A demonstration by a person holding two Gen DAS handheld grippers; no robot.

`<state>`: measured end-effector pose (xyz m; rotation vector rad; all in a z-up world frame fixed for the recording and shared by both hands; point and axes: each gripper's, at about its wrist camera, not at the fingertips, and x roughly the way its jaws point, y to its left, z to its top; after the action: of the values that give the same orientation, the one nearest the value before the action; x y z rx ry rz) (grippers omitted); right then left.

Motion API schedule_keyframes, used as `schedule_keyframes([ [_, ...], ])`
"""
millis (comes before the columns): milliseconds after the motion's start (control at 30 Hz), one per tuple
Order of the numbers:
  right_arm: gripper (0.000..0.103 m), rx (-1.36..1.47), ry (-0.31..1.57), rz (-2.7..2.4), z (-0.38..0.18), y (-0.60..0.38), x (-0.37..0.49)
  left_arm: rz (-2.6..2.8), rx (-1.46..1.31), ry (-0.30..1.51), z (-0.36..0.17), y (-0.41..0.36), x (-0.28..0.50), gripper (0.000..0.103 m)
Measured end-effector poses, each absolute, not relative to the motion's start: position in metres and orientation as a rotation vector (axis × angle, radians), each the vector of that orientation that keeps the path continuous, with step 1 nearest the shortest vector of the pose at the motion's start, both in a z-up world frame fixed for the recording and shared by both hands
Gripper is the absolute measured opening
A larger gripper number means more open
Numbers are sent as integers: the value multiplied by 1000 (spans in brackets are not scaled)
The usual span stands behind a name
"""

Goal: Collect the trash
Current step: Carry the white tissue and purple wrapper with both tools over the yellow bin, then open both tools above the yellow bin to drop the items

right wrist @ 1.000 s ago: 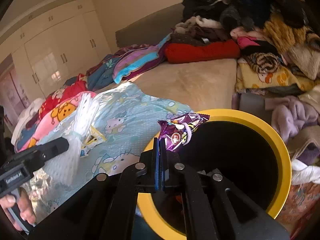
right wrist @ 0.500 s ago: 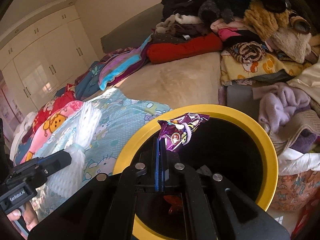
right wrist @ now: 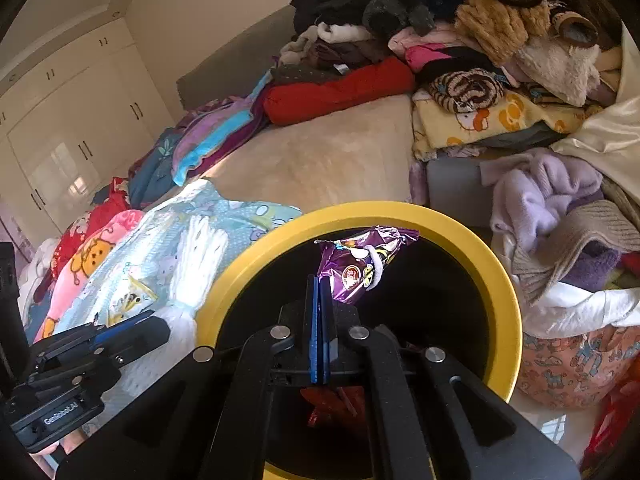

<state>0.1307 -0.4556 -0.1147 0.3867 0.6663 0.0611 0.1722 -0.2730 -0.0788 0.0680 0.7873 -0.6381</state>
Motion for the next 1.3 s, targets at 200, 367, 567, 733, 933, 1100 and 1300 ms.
schedule_keyframes([
  [200, 2, 375, 680, 38, -119, -460, 131, -640, 77, 810, -87, -286, 184, 11],
  [367, 2, 376, 694, 32, -124, -463, 133, -639, 90, 827, -94, -295, 195, 11],
  [567, 2, 403, 707, 40, -127, -467, 135, -654, 54, 876, -104, -301, 209, 13],
  [733, 16, 438, 706, 31, -129, -474, 135, -649, 45, 867, -104, -295, 207, 50],
  [933, 37, 434, 684, 17, -124, -471, 133, -614, -15, 828, -95, -273, 202, 87],
  [1100, 53, 409, 662, 15, -117, -460, 132, -569, -34, 775, -83, -251, 193, 92],
  [1300, 64, 370, 629, 15, -105, -443, 130, -501, -49, 736, -73, -221, 187, 92],
])
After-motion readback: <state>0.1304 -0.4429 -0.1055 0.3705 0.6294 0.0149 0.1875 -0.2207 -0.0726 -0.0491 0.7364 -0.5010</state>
